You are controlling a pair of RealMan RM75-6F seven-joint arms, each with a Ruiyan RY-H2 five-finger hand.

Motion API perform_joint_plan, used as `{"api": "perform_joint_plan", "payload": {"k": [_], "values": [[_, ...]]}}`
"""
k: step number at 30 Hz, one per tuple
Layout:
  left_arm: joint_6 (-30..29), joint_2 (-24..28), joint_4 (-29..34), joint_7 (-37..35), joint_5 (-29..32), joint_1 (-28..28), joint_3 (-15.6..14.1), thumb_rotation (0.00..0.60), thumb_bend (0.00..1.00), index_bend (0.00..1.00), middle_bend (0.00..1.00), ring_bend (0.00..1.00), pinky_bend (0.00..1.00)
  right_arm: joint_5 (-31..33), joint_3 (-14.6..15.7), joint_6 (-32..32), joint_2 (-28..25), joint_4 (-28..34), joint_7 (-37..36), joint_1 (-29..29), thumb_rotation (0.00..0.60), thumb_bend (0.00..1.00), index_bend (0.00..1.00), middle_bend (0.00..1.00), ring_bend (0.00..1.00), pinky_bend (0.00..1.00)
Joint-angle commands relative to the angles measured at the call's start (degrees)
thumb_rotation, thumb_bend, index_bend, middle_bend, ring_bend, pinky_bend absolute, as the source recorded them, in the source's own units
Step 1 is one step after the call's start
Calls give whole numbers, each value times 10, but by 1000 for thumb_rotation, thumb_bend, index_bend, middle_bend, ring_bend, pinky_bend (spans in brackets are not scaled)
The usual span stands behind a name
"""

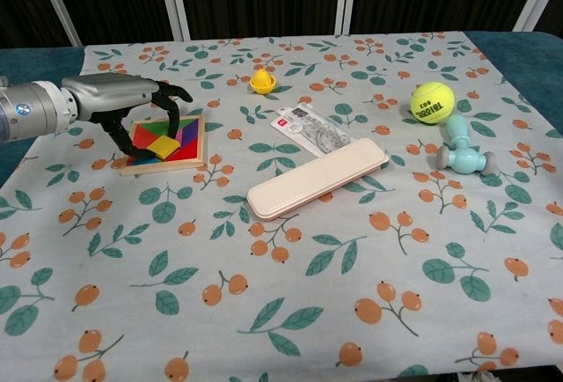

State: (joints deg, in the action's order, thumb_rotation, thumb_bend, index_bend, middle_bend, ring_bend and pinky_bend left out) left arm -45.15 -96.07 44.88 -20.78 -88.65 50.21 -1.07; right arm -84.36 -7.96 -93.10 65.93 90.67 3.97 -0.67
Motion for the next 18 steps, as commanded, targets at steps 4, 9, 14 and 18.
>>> {"api": "perform_joint_plan", "payload": {"k": [4,9,14,18], "values": [[-3,3,6,2,-1,0,0,600,351,492,58,0,0,0,0,0,0,0,-1,0,600,80,0,0,84,235],[0,6,11,6,1,-1,-1,600,351,492,58,0,0,-1,0,-1,0,1,-1,1,600,81,0,0,83,235],[0,7,13,7,2,0,1,600,352,492,58,0,0,1,-1,-1,-1,0,-1,0,600,81,0,0,84,235],[2,6,13,9,2,2,0,600,351,491,58,0,0,2,-1,0,0,1,-1,0,600,81,0,0,84,235]]}}
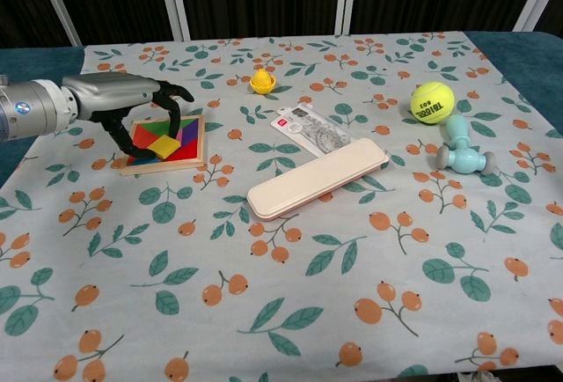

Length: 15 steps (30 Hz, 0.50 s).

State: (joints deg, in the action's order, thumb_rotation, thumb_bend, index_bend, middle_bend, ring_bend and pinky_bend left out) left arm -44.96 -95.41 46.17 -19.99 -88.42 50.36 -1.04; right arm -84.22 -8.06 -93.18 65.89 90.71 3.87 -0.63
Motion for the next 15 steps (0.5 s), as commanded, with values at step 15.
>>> {"api": "perform_joint_plan", "payload": {"k": [15], "values": [[3,4,5,2,1,1,-1,600,351,470,55,0,0,0,0,0,1,0,1,0,600,81,0,0,84,235]]}}
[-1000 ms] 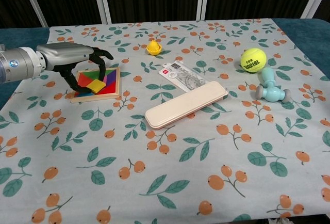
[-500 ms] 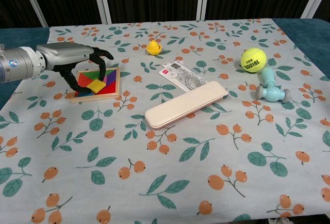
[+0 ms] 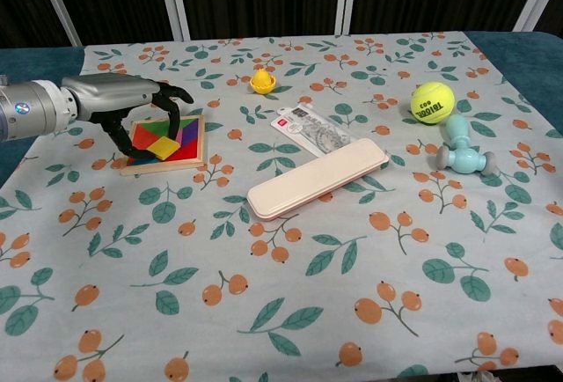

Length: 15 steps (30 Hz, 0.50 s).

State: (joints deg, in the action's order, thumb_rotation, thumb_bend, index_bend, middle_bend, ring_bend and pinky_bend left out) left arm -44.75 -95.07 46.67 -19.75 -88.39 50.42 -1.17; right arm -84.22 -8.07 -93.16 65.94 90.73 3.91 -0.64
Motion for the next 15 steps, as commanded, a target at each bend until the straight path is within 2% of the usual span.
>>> {"api": "perform_joint_plan", "payload": {"k": [1,8,15], "values": [[1,0,0,0,1,0,0,600,351,467,54,0,0,0,0,0,0,0,0,0,600,81,0,0,84,235],[8,2,1,1,2,2,-1,600,351,443,47,0,0,1,0,1,0,0,0,0,600,81,0,0,84,235],[12,4,4,2,1,4,-2,600,345,366,40,0,0,1,0,0,1,1,0,0,600,81,0,0,84,235]]}}
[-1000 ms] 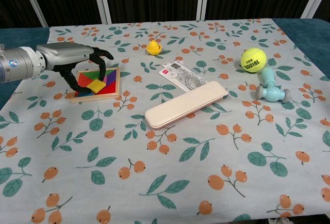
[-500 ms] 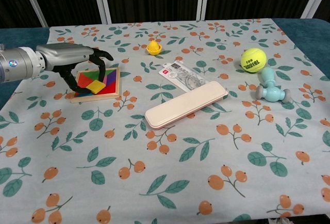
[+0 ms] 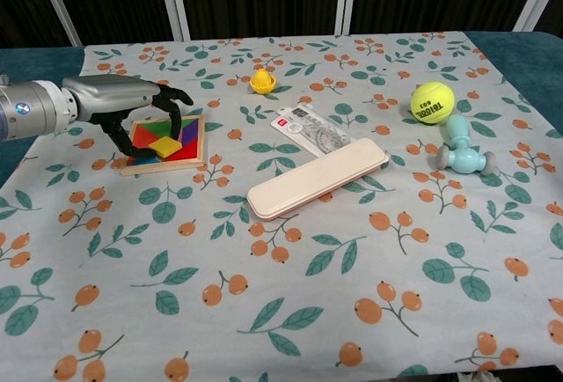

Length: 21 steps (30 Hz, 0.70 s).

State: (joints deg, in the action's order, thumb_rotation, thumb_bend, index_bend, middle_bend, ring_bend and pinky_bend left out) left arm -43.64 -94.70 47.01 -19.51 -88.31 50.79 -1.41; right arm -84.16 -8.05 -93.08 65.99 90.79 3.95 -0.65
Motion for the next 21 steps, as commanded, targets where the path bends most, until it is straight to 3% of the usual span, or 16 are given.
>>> {"api": "perform_joint_plan", "payload": {"k": [1,16,21], "values": [[1,0,1,0,0,1,0,600,333,346,38,0,0,0,-1,-1,0,0,0,0,600,81,0,0,84,235],[-9,16,19,1,-4,0,-2,600,309,316,37,0,0,2,-2,-2,1,0,0,0,600,81,0,0,84,235],[-58,41,40,12,-2,-9,16,600,309,248,37,0,0,4,-3,-1,1,0,1,0,600,80,0,0,84,235]]}}
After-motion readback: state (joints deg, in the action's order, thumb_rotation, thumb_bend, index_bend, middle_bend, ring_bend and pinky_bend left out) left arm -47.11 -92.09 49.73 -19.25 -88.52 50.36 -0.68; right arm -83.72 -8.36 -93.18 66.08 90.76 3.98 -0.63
